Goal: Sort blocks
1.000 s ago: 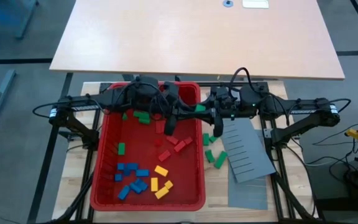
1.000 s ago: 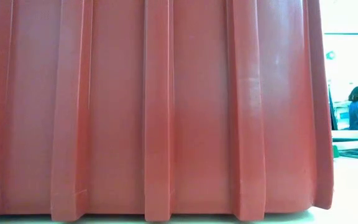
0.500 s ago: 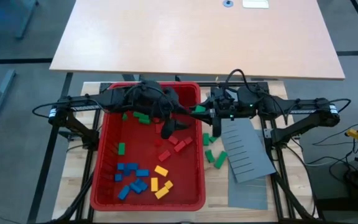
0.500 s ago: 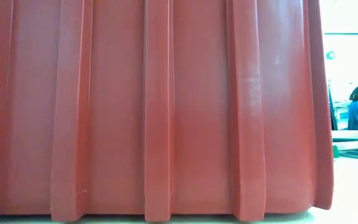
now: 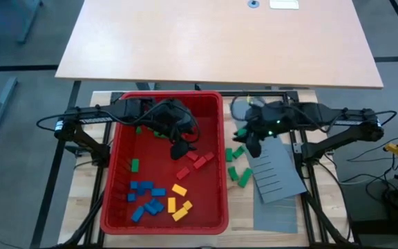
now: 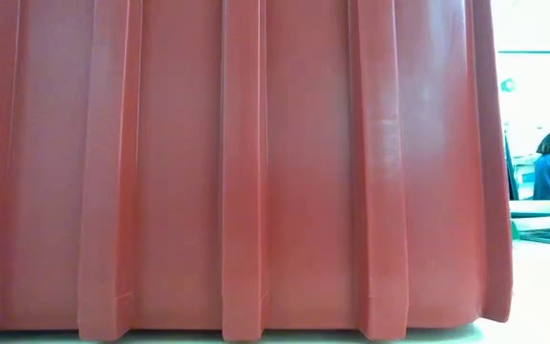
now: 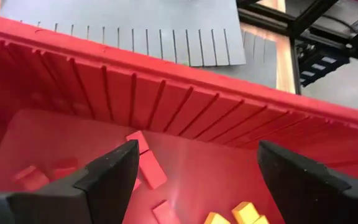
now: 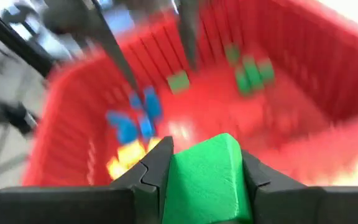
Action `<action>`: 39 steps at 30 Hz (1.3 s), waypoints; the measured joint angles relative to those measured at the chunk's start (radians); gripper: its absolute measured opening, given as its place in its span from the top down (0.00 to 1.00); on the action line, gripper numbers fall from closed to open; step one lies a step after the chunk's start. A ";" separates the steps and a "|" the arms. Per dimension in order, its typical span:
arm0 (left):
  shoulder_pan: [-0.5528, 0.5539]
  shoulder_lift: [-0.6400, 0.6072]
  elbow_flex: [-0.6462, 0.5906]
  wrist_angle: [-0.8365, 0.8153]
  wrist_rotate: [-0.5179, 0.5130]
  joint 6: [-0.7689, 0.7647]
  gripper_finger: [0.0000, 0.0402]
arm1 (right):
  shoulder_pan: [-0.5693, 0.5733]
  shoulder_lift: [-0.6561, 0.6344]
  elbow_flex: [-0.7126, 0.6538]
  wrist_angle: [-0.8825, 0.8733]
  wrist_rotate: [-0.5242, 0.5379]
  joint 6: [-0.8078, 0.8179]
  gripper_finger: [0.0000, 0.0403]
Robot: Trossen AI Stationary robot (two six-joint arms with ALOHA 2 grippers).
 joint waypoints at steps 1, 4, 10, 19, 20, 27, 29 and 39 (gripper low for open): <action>0.000 -0.001 0.000 -0.006 -0.007 0.004 0.22 | 0.003 -0.004 -0.001 -0.059 -0.004 0.016 0.79; 0.000 -0.001 0.000 -0.012 -0.019 0.016 0.22 | 0.006 -0.011 -0.003 -0.205 -0.026 0.061 0.78; 0.006 -0.002 0.000 -0.016 -0.020 0.027 0.22 | 0.005 -0.012 -0.004 -0.313 -0.091 0.104 0.73; 0.011 -0.002 0.000 -0.129 -0.121 0.060 0.22 | 0.005 -0.005 -0.004 -0.283 -0.094 0.104 0.64; 0.012 -0.002 0.001 -0.149 -0.135 0.066 0.22 | 0.005 -0.004 -0.004 -0.277 -0.092 0.103 0.63; 0.016 -0.003 -0.005 -0.299 -0.208 0.135 0.22 | 0.005 0.004 -0.008 -0.197 -0.036 0.082 0.62; 0.017 -0.003 -0.021 -0.347 -0.238 0.166 0.22 | 0.005 0.007 -0.008 -0.180 -0.032 0.072 0.63; 0.095 -0.093 -0.307 -0.228 -0.223 0.234 0.22 | 0.008 0.018 -0.012 -0.111 -0.032 0.058 0.70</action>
